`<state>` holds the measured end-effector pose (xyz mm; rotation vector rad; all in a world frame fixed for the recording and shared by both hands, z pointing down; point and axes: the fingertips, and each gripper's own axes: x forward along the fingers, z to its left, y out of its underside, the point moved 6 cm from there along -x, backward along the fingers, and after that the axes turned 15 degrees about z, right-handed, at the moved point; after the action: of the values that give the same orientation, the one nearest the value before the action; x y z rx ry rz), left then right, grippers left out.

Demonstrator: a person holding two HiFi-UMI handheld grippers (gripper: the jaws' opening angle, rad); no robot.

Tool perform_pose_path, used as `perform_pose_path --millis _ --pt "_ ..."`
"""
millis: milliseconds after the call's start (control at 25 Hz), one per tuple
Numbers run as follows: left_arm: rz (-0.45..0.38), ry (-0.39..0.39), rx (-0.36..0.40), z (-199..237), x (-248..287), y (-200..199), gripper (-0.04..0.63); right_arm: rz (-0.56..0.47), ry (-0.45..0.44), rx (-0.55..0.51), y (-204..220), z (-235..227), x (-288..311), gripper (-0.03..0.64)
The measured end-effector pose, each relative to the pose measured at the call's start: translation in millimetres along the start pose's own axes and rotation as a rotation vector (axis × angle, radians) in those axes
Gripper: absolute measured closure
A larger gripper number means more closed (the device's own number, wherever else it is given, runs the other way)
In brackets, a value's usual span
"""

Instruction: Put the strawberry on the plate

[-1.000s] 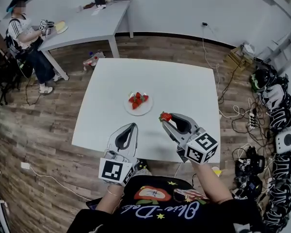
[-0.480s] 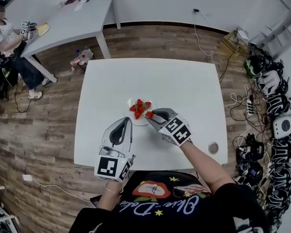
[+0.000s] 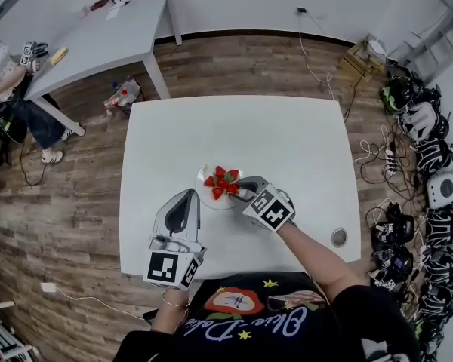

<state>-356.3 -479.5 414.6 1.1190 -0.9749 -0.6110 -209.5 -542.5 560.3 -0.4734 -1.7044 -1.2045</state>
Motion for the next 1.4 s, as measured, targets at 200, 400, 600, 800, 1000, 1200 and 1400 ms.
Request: perform_pose_path --millis 200,400,600,800,1000,1200,1400 --pt "-0.003 0.029 -0.003 -2 15 -3 0.609 -0.07 -0.033 0.008 -3 0 -9 0.474" --pt "-0.005 0.043 0.003 -3 23 -6 0.609 -0.212 0.101 0.119 -1 -3 -47 0.466" --pt "0.003 0.032 0.016 -6 20 -5 0.609 -0.391 0.062 0.293 12 -2 -79 0.579" --pt "0.001 0.037 0.034 -13 14 -6 0.609 -0.433 0.047 0.291 15 5 -86 0.6" --pt "0.005 0.046 0.043 -14 13 -7 0.609 -0.443 0.042 0.296 12 9 -88 0.6" --pt "0.006 0.064 0.059 -20 14 -11 0.609 -0.453 0.043 0.322 15 12 -93 0.6" --pt "0.01 0.089 0.091 -27 20 -14 0.609 -0.475 0.046 0.345 16 14 -100 0.6"
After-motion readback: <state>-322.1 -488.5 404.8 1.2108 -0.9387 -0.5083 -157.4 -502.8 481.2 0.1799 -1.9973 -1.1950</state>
